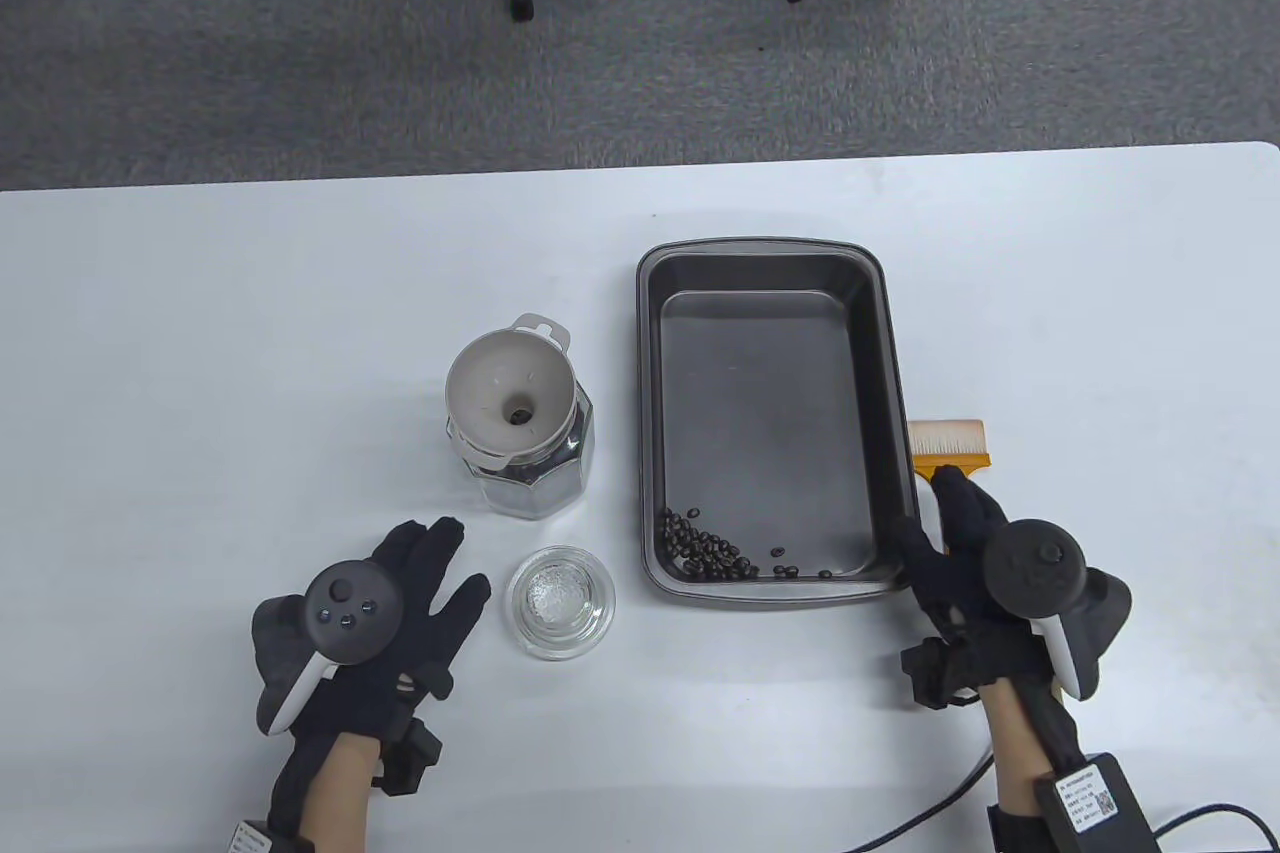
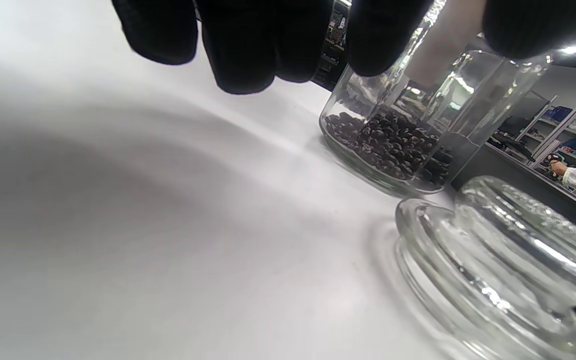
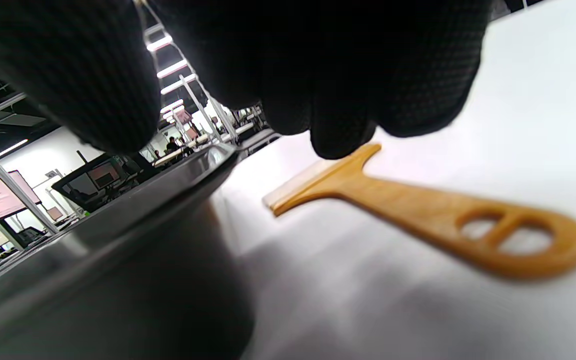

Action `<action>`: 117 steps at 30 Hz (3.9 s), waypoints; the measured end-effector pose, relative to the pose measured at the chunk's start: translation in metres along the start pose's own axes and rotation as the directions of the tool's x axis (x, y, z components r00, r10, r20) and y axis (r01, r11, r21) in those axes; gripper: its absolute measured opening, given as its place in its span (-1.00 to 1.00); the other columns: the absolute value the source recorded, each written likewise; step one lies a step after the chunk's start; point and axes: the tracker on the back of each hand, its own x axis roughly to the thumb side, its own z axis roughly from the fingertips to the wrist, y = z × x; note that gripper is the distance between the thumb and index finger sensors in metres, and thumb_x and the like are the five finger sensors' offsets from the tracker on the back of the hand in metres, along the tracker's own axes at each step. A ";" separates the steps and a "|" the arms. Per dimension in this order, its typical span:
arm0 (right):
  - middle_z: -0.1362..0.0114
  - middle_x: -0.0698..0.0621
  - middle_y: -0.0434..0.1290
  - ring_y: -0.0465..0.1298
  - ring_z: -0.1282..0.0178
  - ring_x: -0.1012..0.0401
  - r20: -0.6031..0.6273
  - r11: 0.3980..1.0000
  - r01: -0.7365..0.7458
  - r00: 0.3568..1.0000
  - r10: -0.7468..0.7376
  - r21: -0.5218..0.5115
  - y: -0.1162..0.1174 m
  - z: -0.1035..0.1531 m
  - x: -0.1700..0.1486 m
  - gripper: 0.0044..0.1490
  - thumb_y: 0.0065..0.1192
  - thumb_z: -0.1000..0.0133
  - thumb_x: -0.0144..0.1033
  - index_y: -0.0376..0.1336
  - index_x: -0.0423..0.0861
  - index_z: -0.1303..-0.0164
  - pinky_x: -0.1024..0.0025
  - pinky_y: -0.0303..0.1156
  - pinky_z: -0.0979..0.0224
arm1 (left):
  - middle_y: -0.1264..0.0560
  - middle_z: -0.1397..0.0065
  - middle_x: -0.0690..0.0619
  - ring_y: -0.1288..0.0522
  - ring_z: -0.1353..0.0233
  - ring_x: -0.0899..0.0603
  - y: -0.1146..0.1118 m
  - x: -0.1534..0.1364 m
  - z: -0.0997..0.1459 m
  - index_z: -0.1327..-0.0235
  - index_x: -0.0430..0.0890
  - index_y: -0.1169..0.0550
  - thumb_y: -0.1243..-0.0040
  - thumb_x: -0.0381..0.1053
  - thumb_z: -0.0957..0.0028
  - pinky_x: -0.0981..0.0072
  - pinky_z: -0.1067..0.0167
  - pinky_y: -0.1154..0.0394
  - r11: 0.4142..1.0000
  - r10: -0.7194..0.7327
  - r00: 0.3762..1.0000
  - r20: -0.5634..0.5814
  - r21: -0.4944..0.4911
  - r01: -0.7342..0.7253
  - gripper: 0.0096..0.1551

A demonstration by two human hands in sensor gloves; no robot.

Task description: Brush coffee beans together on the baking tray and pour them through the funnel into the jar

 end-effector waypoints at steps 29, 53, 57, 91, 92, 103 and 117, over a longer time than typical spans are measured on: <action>-0.18 -0.04 0.68 0.83 0.19 0.32 -0.134 0.997 0.053 0.990 -0.045 0.058 0.032 -0.006 0.006 -0.47 0.61 -0.09 -0.27 0.27 0.20 -0.15 0.61 0.84 0.30 | -0.26 -0.75 0.00 -0.35 -0.63 -0.27 -0.002 0.002 -0.004 -0.59 0.30 -0.29 -0.04 0.59 -0.05 -0.22 -0.53 -0.28 1.000 -0.008 1.000 -0.006 -0.022 0.008 -0.16; -0.17 -0.15 0.63 0.81 0.19 0.06 -0.154 0.960 0.267 0.956 -0.252 0.088 0.025 -0.001 0.010 -0.56 0.48 -0.15 -0.31 0.24 0.07 -0.12 0.54 0.87 0.26 | -0.27 -0.75 0.00 -0.35 -0.63 -0.27 -0.002 0.002 -0.004 -0.59 0.30 -0.29 -0.04 0.59 -0.05 -0.22 -0.52 -0.28 1.000 -0.005 1.000 -0.002 -0.019 0.005 -0.16; -0.18 -0.17 0.61 0.80 0.22 0.03 -0.150 0.957 0.281 0.952 -0.268 0.076 0.021 0.000 0.013 -0.55 0.48 -0.15 -0.32 0.23 0.06 -0.14 0.53 0.86 0.26 | -0.27 -0.75 -0.01 -0.35 -0.63 -0.27 -0.002 0.001 -0.004 -0.60 0.30 -0.29 -0.04 0.59 -0.05 -0.22 -0.52 -0.28 1.000 0.009 1.000 -0.001 -0.020 -0.009 -0.16; -0.11 -0.22 0.61 0.79 0.35 0.02 -0.110 0.876 0.482 0.869 -0.482 -0.028 -0.063 0.012 0.069 -0.50 0.51 -0.15 -0.29 0.23 -0.09 -0.17 0.53 0.85 0.34 | -0.27 -0.75 0.00 -0.35 -0.63 -0.27 0.001 -0.006 -0.004 -0.60 0.30 -0.28 -0.03 0.59 -0.05 -0.21 -0.52 -0.28 0.997 0.066 0.998 0.012 -0.028 -0.066 -0.15; -0.10 -0.21 0.61 0.79 0.35 0.02 -0.110 0.875 0.483 0.869 -0.483 -0.032 -0.065 0.012 0.072 -0.50 0.51 -0.16 -0.29 0.23 -0.09 -0.17 0.53 0.85 0.34 | -0.27 -0.75 0.00 -0.35 -0.63 -0.26 0.001 -0.006 -0.004 -0.60 0.31 -0.28 -0.03 0.59 -0.05 -0.21 -0.52 -0.28 0.997 0.067 0.998 0.013 -0.029 -0.067 -0.16; -0.10 -0.21 0.61 0.79 0.36 0.03 -0.101 0.881 0.472 0.875 -0.473 -0.042 -0.088 0.011 0.095 -0.49 0.50 -0.16 -0.28 0.23 -0.11 -0.18 0.54 0.84 0.35 | -0.27 -0.75 0.00 -0.35 -0.63 -0.26 0.001 -0.003 -0.003 -0.60 0.30 -0.28 -0.03 0.59 -0.05 -0.21 -0.52 -0.28 0.997 0.070 0.997 0.030 -0.030 -0.070 -0.15; -0.10 -0.21 0.61 0.78 0.38 0.04 -0.070 0.878 0.467 0.877 -0.475 -0.102 -0.122 0.013 0.131 -0.49 0.50 -0.17 -0.27 0.23 -0.13 -0.18 0.55 0.84 0.36 | -0.27 -0.75 0.00 -0.35 -0.63 -0.26 0.002 -0.006 -0.001 -0.60 0.30 -0.28 -0.03 0.59 -0.05 -0.22 -0.52 -0.28 0.994 0.107 0.993 0.043 -0.027 -0.106 -0.15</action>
